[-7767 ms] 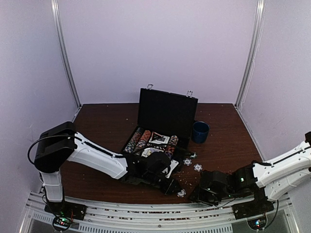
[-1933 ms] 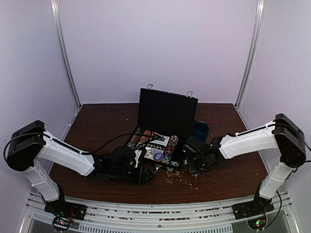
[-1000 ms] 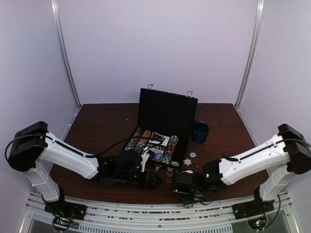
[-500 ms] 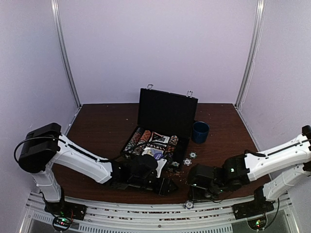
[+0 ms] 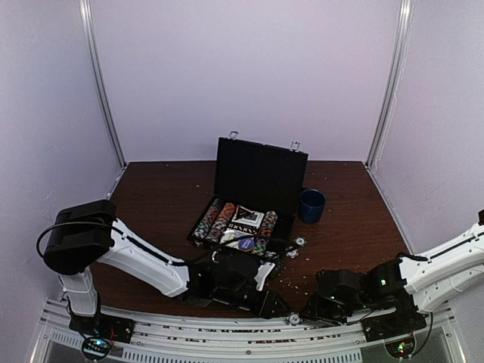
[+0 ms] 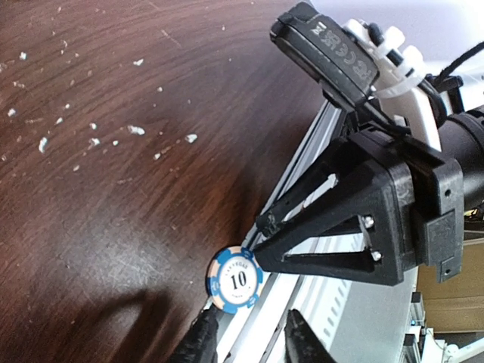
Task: Pack up texas hold em set
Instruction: Pick up the poker chip from the corner of the board.
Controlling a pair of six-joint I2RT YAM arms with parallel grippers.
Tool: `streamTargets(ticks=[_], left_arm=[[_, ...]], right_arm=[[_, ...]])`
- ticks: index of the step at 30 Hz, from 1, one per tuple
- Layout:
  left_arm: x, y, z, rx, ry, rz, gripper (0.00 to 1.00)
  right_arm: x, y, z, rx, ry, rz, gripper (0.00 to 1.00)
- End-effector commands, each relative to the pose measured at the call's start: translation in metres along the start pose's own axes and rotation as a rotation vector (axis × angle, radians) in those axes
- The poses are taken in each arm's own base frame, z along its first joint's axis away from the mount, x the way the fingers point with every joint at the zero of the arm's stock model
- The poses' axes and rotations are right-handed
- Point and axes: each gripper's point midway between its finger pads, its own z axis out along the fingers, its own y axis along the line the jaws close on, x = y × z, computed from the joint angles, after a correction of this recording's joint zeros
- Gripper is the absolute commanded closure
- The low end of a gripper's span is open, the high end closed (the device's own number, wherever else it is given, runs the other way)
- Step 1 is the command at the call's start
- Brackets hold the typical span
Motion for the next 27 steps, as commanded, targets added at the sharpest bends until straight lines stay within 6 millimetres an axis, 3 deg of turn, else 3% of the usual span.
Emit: streamTargets(ticks=[1,15,22,27], left_arm=[[-0.005,-0.013,0.007,0.065,-0.016,0.003,0.70],[0.019,-0.005,0.022,0.085,0.036,-0.021,0.80],[0.030,0.006,0.024,0.065,0.053,-0.018,0.85],[0.035,0.010,0.025,0.064,0.064,-0.018,0.88]], right_arm=[[-0.002,0.004,0.004,-0.056,0.000,0.033,0.70],[-0.001,0.000,0.021,-0.105,0.019,0.042,0.73],[-0.002,-0.001,0.028,-0.109,0.024,0.054,0.80],[-0.007,0.010,0.026,-0.165,0.013,0.074,0.86]])
